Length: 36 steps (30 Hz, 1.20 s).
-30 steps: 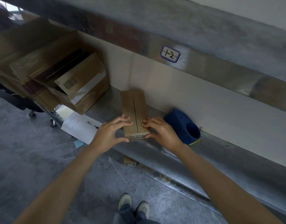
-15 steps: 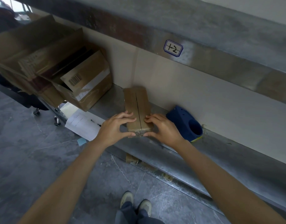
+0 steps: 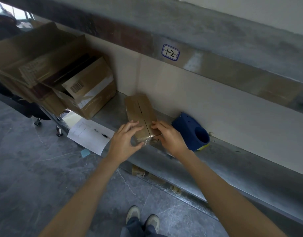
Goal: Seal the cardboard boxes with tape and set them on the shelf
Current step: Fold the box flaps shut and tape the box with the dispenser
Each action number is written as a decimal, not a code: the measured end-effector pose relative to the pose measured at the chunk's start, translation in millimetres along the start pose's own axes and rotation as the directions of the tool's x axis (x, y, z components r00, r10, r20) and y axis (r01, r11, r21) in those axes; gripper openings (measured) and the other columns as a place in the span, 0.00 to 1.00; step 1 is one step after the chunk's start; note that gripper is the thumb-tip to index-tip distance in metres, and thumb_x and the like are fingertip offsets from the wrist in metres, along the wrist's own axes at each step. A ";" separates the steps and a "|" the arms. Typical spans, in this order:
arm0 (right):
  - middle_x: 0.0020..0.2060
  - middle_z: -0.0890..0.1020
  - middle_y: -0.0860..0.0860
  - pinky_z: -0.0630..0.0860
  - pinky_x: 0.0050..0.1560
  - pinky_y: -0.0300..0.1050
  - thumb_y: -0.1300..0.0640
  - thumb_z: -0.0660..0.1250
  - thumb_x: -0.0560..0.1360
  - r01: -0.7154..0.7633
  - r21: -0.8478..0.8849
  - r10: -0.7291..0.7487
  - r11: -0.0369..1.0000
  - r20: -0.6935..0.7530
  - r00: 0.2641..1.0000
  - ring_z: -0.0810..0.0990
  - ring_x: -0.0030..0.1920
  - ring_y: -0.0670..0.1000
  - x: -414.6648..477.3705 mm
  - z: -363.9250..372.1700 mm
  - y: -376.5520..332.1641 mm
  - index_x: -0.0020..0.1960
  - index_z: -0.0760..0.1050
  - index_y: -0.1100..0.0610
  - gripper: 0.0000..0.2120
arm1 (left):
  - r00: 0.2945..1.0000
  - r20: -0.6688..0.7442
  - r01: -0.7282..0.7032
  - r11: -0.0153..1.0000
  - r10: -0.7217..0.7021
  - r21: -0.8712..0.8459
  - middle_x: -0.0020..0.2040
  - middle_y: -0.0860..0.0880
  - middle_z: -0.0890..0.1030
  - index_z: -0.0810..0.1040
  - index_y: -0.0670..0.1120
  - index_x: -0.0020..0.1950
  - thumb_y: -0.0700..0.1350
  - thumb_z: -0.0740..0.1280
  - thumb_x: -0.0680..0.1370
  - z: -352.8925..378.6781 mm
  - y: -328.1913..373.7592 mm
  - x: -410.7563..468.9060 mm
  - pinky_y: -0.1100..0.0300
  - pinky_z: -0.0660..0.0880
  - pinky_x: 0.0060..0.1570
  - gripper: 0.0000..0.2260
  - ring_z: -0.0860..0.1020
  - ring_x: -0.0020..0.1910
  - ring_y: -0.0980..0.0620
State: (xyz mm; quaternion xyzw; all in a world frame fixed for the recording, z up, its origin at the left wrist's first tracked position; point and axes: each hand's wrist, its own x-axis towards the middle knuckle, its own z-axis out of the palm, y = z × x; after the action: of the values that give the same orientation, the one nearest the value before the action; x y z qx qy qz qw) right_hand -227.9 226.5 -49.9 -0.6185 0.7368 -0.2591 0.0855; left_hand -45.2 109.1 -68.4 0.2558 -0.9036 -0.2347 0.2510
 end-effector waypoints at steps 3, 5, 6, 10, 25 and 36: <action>0.69 0.74 0.50 0.79 0.54 0.53 0.66 0.70 0.75 -0.021 0.011 0.021 1.000 0.002 1.000 0.73 0.67 0.54 -4.0 -8.7 10.0 0.66 0.76 0.58 0.20 | 0.999 0.041 0.017 0.999 -0.019 0.044 0.68 0.51 0.73 0.77 0.49 0.69 0.55 0.79 0.68 7.1 13.2 -1.8 0.53 0.72 0.61 0.31 0.70 0.65 0.49; 0.69 0.74 0.50 0.77 0.57 0.52 0.64 0.71 0.75 -0.041 0.006 0.041 0.999 0.016 0.999 0.71 0.68 0.53 -5.1 -16.7 16.9 0.66 0.77 0.56 0.20 | 0.996 0.085 0.022 0.997 -0.028 0.074 0.69 0.51 0.72 0.74 0.50 0.72 0.56 0.79 0.68 9.2 21.3 -1.6 0.52 0.71 0.63 0.34 0.68 0.64 0.50; 0.68 0.74 0.50 0.76 0.58 0.51 0.63 0.71 0.75 -0.046 0.002 0.046 0.999 0.022 0.999 0.71 0.68 0.52 -6.3 -20.7 20.6 0.67 0.77 0.55 0.20 | 0.993 0.114 0.012 0.997 -0.021 0.083 0.69 0.51 0.71 0.73 0.50 0.73 0.55 0.79 0.68 8.3 24.4 -0.9 0.50 0.71 0.64 0.35 0.68 0.64 0.50; 0.69 0.72 0.47 0.74 0.58 0.46 0.58 0.72 0.75 -0.067 -0.014 0.068 0.998 0.070 0.995 0.67 0.69 0.49 -14.7 -32.9 29.6 0.69 0.75 0.50 0.23 | 0.970 0.243 -0.048 0.995 0.026 0.085 0.70 0.54 0.70 0.70 0.54 0.75 0.51 0.78 0.70 -8.4 20.3 9.4 0.50 0.66 0.66 0.35 0.66 0.68 0.53; 0.62 0.74 0.45 0.70 0.63 0.41 0.43 0.74 0.71 -0.374 0.275 0.439 0.886 -0.236 0.867 0.71 0.65 0.48 -22.2 -5.8 -15.7 0.63 0.79 0.52 0.23 | 0.937 0.344 -0.040 0.998 0.055 -0.050 0.75 0.53 0.66 0.74 0.53 0.71 0.56 0.81 0.65 -34.0 -53.6 95.9 0.52 0.63 0.70 0.36 0.64 0.73 0.47; 0.77 0.58 0.50 0.64 0.72 0.47 0.37 0.76 0.65 -0.592 0.312 0.646 0.743 -0.104 0.756 0.58 0.76 0.50 -8.1 25.3 -39.8 0.77 0.58 0.42 0.46 | 0.989 0.149 0.002 0.994 0.015 -0.112 0.67 0.49 0.69 0.76 0.51 0.68 0.61 0.78 0.65 -38.5 -76.6 60.3 0.51 0.71 0.62 0.34 0.67 0.66 0.46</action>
State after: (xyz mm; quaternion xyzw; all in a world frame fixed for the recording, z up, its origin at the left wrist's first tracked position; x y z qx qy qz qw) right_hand -180.3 223.2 -53.6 -0.2902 0.8650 -0.3721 0.1706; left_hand -41.6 4.6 -61.2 0.2202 -0.9061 -0.3025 0.1973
